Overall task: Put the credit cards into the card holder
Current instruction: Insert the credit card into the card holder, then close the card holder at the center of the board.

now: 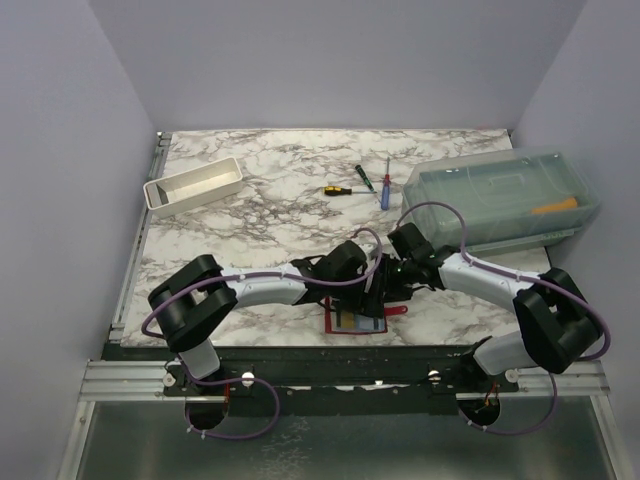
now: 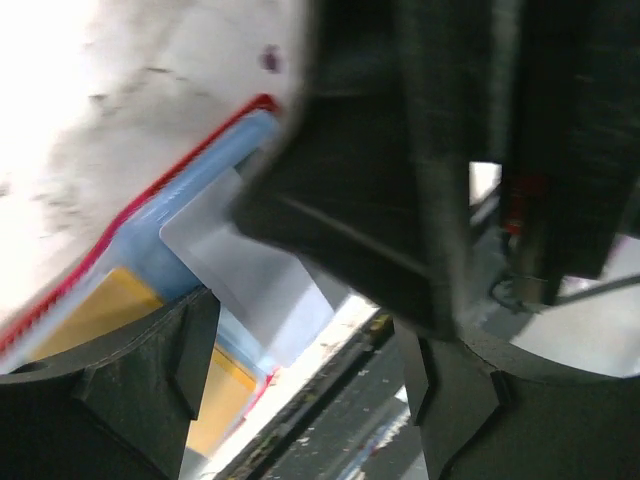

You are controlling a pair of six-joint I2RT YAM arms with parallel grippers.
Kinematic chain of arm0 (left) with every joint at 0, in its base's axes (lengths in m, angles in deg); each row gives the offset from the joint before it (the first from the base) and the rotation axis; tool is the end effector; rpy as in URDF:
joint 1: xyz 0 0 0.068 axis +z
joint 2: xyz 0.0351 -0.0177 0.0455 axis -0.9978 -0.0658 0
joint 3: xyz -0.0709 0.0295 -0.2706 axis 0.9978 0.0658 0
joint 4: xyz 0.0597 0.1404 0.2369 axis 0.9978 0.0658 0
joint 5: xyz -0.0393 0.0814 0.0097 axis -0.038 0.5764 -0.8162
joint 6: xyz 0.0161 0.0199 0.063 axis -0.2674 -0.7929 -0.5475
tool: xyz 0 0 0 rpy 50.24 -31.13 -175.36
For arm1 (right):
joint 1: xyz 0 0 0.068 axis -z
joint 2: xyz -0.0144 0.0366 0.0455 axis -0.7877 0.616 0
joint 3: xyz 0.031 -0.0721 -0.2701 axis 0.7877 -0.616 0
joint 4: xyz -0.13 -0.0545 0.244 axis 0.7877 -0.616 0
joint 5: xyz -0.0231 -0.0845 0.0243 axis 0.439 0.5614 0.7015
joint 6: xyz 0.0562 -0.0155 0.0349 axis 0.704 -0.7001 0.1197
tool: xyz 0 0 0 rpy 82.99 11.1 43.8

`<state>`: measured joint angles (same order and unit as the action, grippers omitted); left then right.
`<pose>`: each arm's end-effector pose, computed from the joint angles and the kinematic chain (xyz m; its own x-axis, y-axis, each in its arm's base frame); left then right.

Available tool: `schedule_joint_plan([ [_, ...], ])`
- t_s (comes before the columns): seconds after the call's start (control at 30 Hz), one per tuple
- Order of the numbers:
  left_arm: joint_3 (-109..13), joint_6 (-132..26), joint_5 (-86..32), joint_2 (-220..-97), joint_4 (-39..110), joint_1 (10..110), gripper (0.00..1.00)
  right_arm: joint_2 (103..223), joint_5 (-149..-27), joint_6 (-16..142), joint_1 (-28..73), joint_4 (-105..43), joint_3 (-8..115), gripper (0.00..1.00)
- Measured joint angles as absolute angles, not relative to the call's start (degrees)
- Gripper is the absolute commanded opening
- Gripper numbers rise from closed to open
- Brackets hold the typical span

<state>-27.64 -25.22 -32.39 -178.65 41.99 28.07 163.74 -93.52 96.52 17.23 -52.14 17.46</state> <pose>0.1821 -0.3179 0.1487 -0.8807 0.2510 -0.4018 0.4530 0.6941 -0.5595 0.2183 0.1666 0.1346 -0.9749 0.0915 -0.2028 -0.0076 0.8973 0.4414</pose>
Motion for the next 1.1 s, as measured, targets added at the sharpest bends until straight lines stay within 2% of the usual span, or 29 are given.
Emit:
schedule_joint_plan([
  [0.17, -27.7, -24.8, -36.8, -178.7, 36.9, 27.4, 0.75, 162.8, -92.8, 96.3, 17.2, -51.6, 17.8, 0.53],
  [0.4, -27.6, -23.9, -37.9, -177.4, 35.6, 29.4, 0.81, 160.0, -91.6, 97.7, 16.1, -52.5, 18.2, 0.56],
  [0.7, -26.9, -22.4, -35.0, -165.6, 44.4, 31.6, 0.87, 158.5, -91.3, 96.6, 15.9, -57.4, 19.2, 0.60],
  [0.87, -19.1, -14.4, -34.7, -157.9, 45.4, 33.0, 0.86, 156.4, -90.6, 96.7, 15.9, -60.3, 19.1, 0.63],
  [1.0, -8.8, -4.0, -35.6, -157.1, 37.7, 33.1, 0.82, 155.2, -87.7, 97.2, 15.9, -62.9, 19.1, 0.50],
  [1.1, -2.2, 3.1, -35.8, -159.6, 31.7, 33.1, 0.82, 155.3, -85.9, 98.4, 15.9, -63.6, 18.7, 0.46],
])
